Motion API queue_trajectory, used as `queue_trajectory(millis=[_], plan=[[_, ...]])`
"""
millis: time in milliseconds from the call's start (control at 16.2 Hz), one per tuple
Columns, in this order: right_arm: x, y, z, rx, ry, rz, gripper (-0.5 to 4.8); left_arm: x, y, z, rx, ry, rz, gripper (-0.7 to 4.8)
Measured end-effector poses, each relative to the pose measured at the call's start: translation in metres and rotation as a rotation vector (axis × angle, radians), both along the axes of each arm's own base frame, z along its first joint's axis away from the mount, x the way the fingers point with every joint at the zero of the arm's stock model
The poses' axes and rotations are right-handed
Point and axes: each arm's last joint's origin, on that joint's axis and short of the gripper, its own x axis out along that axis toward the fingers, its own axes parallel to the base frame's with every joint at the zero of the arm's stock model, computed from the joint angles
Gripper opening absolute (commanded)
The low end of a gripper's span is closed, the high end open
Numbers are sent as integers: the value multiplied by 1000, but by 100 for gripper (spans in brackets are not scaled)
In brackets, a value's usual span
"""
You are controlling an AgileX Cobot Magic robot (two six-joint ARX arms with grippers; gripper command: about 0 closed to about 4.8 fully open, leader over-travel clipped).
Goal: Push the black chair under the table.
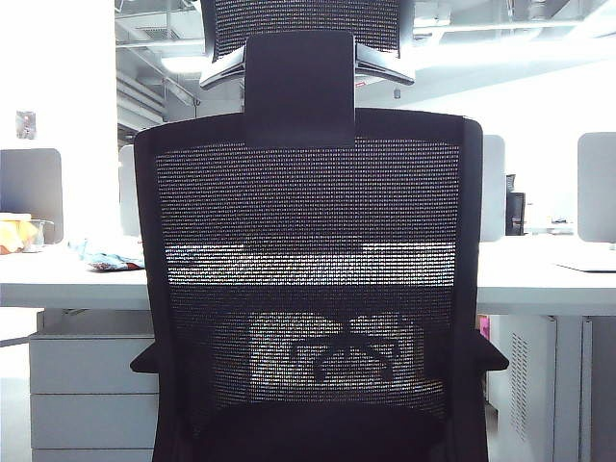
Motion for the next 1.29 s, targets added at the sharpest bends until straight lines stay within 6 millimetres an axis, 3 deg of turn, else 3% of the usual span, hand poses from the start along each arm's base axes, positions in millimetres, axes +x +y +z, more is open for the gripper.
queue_trajectory(millis=[247, 493, 678, 1295], plan=[[-15, -6, -12, 7, 28, -112, -1, -30, 6, -30, -22, -2, 154, -6], [-15, -6, -18, 0, 71, -132, -1, -43, 10, -36, -44, -54, 246, -6], [-15, -6, -24, -14, 137, -133, -1, -43, 13, -38, -56, -42, 338, -5], [-16, -6, -30, -26, 190, -133, -1, -42, 12, -43, -41, 17, 321, -5]])
